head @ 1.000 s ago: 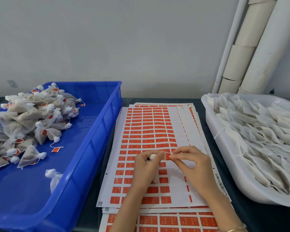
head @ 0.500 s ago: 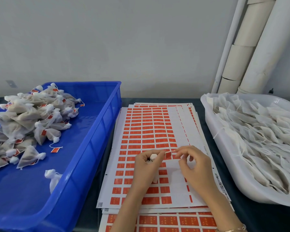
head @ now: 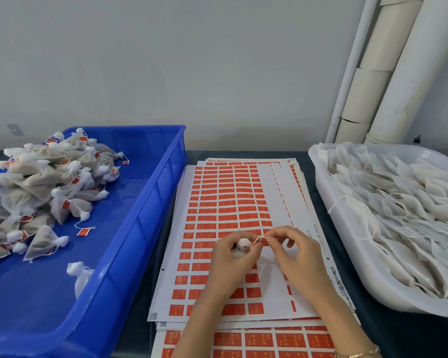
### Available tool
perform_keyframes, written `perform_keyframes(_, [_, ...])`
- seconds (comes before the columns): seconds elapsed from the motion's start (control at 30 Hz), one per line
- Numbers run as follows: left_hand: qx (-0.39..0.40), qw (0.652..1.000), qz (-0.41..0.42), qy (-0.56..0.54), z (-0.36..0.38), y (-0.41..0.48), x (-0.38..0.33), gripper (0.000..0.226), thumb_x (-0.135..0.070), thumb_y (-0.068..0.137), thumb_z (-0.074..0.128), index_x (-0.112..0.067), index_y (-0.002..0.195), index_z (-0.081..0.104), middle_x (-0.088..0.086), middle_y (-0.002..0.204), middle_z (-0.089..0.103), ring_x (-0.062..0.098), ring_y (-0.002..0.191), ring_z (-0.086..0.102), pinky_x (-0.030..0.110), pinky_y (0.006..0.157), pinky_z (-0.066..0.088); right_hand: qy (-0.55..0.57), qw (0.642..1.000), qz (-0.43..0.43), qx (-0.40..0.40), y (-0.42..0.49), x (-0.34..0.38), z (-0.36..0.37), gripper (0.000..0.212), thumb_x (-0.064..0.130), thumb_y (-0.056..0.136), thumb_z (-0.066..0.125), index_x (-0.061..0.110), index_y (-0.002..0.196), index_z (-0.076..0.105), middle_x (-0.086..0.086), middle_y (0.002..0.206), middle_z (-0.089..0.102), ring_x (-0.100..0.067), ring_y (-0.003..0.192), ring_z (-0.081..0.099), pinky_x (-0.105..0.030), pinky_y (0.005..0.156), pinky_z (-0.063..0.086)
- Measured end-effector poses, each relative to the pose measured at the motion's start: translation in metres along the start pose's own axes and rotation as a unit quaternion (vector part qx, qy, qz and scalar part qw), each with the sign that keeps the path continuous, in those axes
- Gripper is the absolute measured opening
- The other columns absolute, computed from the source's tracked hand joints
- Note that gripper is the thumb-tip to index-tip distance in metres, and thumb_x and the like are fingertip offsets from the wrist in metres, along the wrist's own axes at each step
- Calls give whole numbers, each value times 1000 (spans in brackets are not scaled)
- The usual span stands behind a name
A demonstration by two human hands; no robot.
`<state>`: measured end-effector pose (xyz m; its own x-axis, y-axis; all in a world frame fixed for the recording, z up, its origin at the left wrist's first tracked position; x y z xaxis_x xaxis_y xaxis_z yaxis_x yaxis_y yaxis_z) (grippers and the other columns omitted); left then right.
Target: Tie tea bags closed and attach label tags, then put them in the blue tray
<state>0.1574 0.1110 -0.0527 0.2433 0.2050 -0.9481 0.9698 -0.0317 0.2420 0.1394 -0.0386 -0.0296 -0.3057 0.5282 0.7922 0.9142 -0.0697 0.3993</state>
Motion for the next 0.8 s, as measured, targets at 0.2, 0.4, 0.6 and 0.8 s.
perform_keyframes(0.2, [8, 1000, 6, 9, 4, 0, 1, 8, -23, 86, 70, -31, 83, 70, -19, 79, 67, 2, 79, 62, 10, 65, 49, -9, 999, -7, 35, 1, -1, 11, 21, 18, 90, 64, 37, 85, 56, 21, 87, 62, 9, 95, 54, 1, 79, 39])
perform_keyframes(0.4, [2, 999, 10, -35, -1, -1, 1, 17, -25, 92, 61, -33, 107, 66, -22, 98, 66, -1, 98, 60, 9, 77, 49, 18, 999, 28, -11, 2, -14, 3, 6, 30, 93, 53, 34, 97, 52, 23, 96, 59, 13, 95, 54, 0, 74, 43])
perform_keyframes(0.6, [6, 998, -6, -63, -4, -4, 1, 13, -32, 90, 54, -32, 96, 66, -15, 87, 66, 3, 84, 61, 15, 68, 50, -4, 998, 37, -56, 2, -17, -3, 2, 38, 89, 47, 38, 91, 48, 29, 93, 55, 14, 92, 55, 2, 69, 41])
perform_keyframes(0.8, [11, 997, -29, -71, -7, -9, -5, 11, -20, 98, 53, -17, 93, 62, -10, 68, 58, 9, 62, 53, 16, 56, 45, -16, 996, 47, -67, 3, -12, -6, 5, 26, 95, 52, 29, 97, 50, 19, 93, 57, 0, 84, 60, -5, 64, 41])
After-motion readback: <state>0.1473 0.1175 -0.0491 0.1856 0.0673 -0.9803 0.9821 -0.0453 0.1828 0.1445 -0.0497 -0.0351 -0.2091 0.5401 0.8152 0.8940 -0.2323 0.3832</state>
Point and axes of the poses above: each hand's wrist, its own y-axis towards the middle knuckle, its own z-axis out of the palm, x = y × z, the point moved 10 cm from there along y, towards the middle knuckle
